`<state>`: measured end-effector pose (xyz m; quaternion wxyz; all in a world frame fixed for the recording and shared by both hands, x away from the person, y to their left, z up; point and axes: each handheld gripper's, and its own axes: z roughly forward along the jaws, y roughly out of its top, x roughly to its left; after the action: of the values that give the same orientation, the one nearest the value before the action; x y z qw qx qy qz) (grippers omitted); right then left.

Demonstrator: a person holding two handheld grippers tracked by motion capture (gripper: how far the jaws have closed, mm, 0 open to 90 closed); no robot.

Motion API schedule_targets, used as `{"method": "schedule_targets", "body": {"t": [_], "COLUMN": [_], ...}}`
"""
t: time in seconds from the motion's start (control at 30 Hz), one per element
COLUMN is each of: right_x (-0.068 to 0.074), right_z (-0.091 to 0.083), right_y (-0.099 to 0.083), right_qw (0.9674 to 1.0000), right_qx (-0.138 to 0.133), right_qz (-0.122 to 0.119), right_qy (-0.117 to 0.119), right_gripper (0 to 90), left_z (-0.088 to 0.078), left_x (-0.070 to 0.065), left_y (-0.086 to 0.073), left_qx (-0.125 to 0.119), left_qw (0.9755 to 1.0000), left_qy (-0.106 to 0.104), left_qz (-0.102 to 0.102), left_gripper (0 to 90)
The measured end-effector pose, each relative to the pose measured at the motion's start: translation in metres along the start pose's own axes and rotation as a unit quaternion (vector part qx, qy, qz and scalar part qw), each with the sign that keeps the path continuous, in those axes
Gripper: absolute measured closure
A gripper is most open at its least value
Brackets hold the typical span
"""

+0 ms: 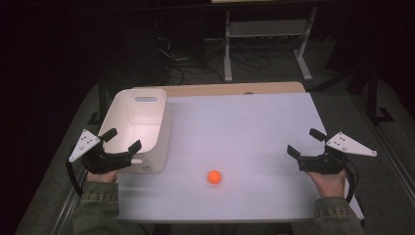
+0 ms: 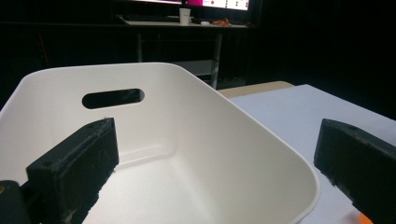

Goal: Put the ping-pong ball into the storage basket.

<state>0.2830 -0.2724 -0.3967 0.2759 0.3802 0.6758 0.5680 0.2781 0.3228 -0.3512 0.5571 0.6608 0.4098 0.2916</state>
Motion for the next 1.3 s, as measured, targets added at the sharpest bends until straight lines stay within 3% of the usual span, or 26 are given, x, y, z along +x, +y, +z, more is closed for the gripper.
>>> {"method": "schedule_targets", "body": {"t": [0.73, 1.3], "right_x": [0.002, 0.003], "right_z": [0.004, 0.007], "right_y": [-0.004, -0.006], "right_qw": [0.9999, 0.9998], "right_qx": [0.008, 0.018], "right_qz": [0.003, 0.0], "right_qy": [0.01, 0.012], "right_gripper": [0.0, 0.0], "left_z": [0.0, -0.001], "left_x": [0.001, -0.003], "left_y": [-0.002, 0.01], "left_qx": [0.004, 0.016], "left_qw": [1.0, 0.9996], "left_qy": [0.003, -0.013], "left_qz": [-0.001, 0.019], "left_gripper": [0.0, 0.0]}}
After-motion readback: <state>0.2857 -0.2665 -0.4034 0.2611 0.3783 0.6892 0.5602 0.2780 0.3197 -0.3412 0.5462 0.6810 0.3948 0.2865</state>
